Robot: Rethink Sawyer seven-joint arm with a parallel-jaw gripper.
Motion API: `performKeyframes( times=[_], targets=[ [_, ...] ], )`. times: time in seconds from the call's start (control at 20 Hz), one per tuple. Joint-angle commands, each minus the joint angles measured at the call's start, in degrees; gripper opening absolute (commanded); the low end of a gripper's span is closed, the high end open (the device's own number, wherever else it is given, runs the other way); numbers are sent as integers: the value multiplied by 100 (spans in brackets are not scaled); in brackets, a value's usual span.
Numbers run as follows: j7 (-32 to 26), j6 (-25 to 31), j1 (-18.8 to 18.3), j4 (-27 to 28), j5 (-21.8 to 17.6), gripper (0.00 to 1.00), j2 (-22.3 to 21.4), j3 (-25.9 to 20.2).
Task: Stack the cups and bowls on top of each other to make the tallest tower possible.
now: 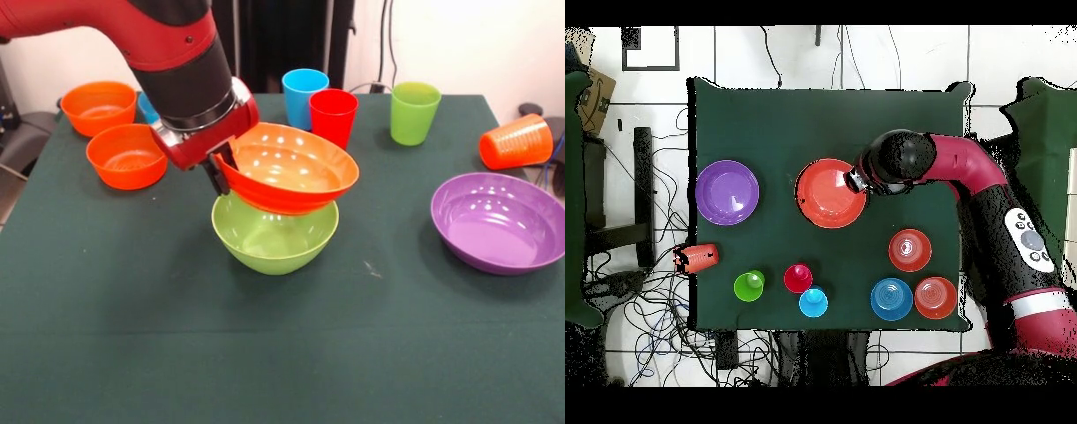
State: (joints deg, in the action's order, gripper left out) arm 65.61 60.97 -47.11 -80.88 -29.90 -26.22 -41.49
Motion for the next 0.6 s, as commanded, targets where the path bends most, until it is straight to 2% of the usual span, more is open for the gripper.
performKeyframes(
  times=[0.05,0.45,0.6],
  targets=[
    [-232,-251,289,208,-160,0,232,111],
    [-297,-326,248,191,-177,0,131,48],
    [-373,-194,228,260,-132,0,113,27]
  ],
)
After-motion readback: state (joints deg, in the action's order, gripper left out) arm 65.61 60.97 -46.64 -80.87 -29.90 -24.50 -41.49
